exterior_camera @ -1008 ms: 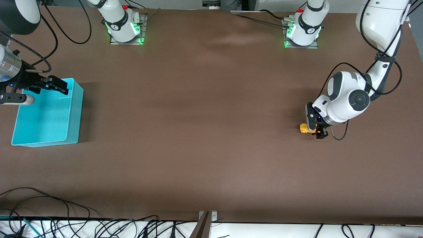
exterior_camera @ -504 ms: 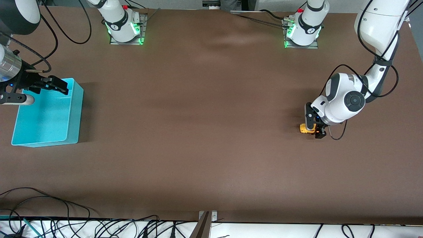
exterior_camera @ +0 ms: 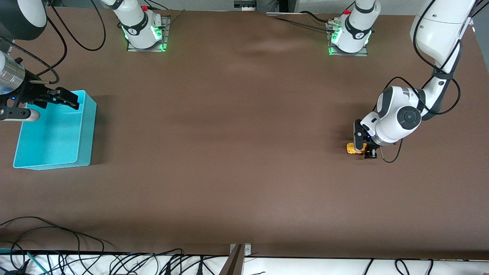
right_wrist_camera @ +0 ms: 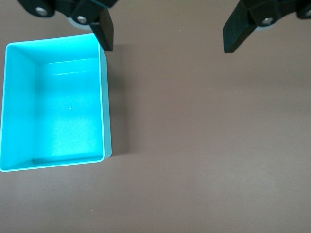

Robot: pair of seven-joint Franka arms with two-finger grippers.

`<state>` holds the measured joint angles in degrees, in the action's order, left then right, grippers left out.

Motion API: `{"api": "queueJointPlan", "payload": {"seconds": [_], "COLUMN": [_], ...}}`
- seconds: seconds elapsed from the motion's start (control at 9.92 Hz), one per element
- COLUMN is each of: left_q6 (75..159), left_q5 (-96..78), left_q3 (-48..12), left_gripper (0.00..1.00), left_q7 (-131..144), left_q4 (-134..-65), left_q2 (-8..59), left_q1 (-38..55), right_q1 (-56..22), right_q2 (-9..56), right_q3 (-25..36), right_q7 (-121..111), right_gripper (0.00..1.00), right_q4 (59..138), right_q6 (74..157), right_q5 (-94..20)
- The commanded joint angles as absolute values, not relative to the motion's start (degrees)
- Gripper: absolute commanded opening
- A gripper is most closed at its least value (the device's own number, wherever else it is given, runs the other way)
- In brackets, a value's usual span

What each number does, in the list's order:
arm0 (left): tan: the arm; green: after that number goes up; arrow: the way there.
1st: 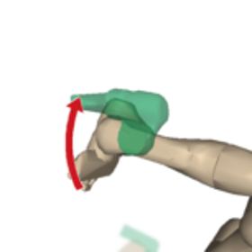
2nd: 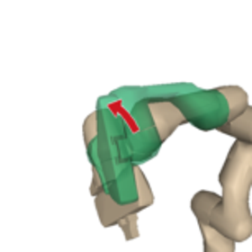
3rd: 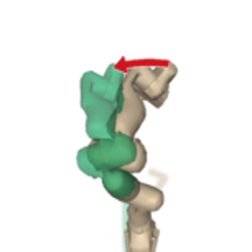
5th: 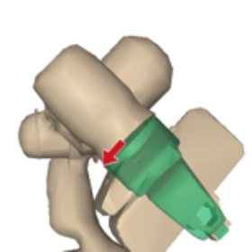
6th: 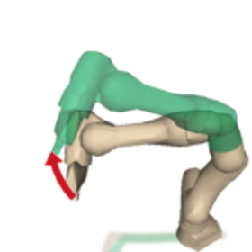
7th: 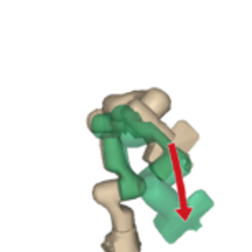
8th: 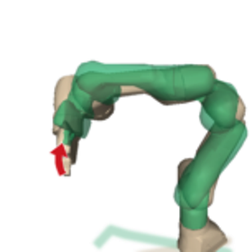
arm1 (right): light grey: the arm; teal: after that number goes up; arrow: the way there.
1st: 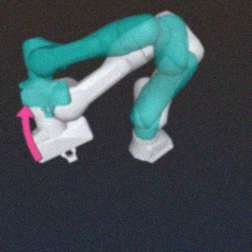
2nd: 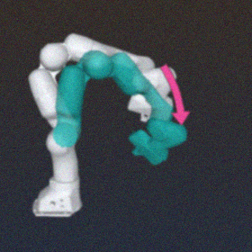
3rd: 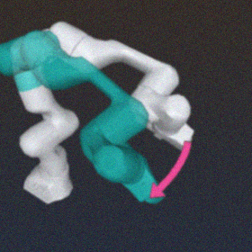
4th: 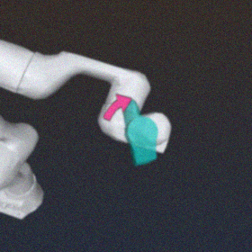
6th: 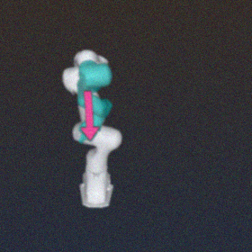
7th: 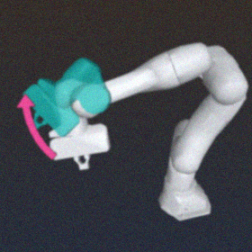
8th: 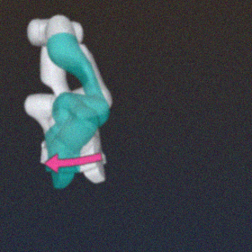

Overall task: Wind up and store yellow beetle car
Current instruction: 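Close the left gripper around the yellow car's body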

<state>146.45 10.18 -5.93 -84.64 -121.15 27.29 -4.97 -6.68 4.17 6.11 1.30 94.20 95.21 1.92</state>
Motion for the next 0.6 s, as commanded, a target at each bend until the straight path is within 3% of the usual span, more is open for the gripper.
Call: {"api": "queueJointPlan", "payload": {"seconds": [0.0,0.3,0.5], "left_q6": [147.04,147.04,147.04], "left_q5": [11.6,11.6,11.6], "left_q3": [-6.33,-6.33,-6.33], "left_gripper": [0.24,0.22,0.26], "left_q7": [-85.52,-85.52,-85.52], "left_q4": [-120.94,-120.94,-120.85], "left_q2": [27.16,27.25,27.6], "left_q1": [-5.54,-5.54,-5.54], "right_q1": [-6.5,-6.42,-6.42], "right_q2": [4.04,4.13,4.13], "right_q3": [6.06,6.06,6.06], "right_q7": [1.67,1.67,1.67], "right_gripper": [1.0,1.0,1.0], "right_q4": [94.75,94.75,94.75], "right_q6": [95.45,95.45,95.45], "right_q5": [0.7,0.7,0.7]}}
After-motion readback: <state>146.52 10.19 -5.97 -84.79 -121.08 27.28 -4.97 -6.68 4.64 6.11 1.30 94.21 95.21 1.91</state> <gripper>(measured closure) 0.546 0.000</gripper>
